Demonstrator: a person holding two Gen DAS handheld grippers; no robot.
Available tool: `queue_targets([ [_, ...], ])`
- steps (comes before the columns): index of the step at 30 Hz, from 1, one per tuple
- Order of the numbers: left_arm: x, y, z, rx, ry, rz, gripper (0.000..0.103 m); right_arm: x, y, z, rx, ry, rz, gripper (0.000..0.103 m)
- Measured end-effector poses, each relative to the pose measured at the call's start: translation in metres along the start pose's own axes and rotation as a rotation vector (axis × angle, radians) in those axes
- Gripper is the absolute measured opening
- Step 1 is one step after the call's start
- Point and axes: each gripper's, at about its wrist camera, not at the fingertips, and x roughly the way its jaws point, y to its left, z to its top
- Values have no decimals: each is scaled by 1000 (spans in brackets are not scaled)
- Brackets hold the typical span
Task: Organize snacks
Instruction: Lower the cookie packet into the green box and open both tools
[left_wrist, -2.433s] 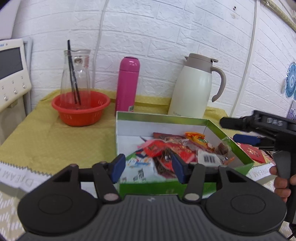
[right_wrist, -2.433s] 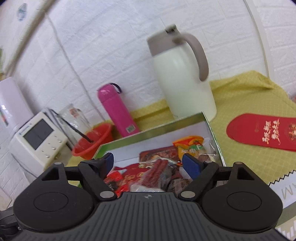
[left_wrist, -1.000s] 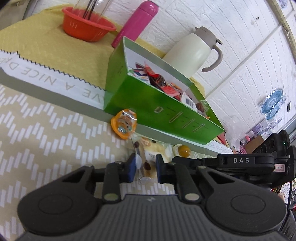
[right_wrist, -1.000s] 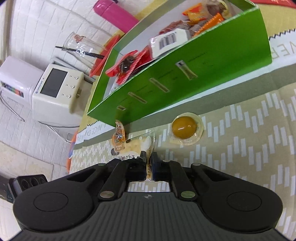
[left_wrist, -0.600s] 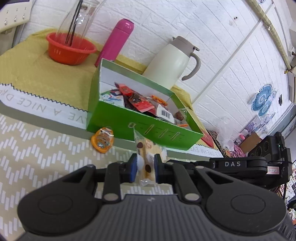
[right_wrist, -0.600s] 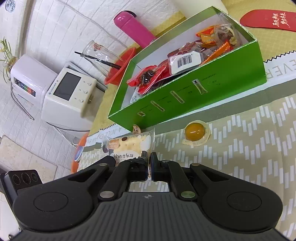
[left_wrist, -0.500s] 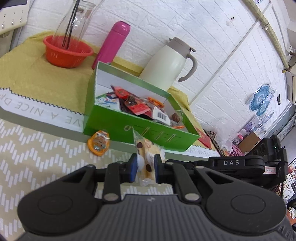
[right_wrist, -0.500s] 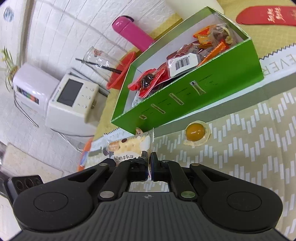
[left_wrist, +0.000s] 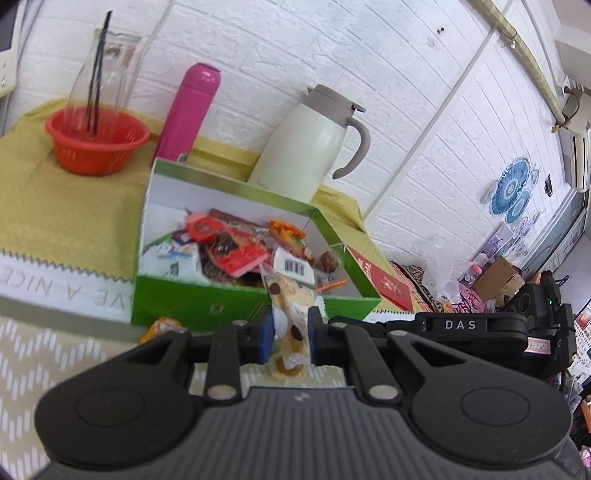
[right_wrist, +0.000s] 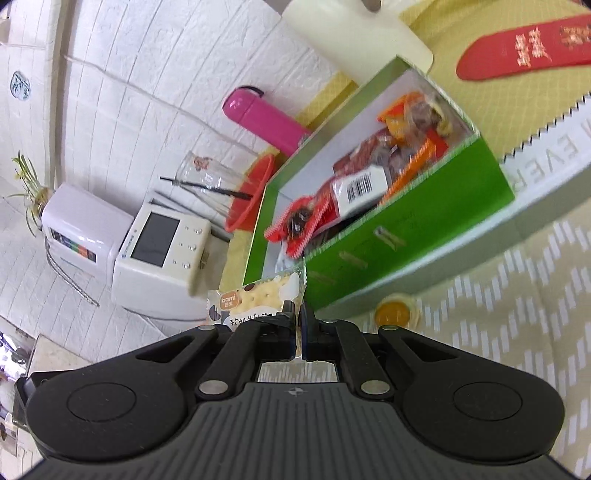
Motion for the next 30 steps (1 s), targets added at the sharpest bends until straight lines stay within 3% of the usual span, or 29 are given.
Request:
queue_targets([
  [10, 55, -5, 26, 100, 6, 66, 7, 22, -6, 50, -5, -71, -14, 8],
  [20, 98, 9, 44, 131, 21, 108, 7, 50, -21, 71, -64, -75, -43, 7],
  [23, 106, 11, 47, 148, 13, 128, 16, 55, -21, 72, -109, -91, -56, 9],
  [26, 107, 12, 46, 185, -20, 183, 23, 55, -24, 73, -103, -131, -60, 30],
  [29, 99, 16, 45, 195, -74, 240, 55, 50, -22, 73, -111, -169, -36, 76],
  [30, 95, 18, 45, 193, -88, 244, 54, 47, -19, 73, -131, -179, -31, 91],
])
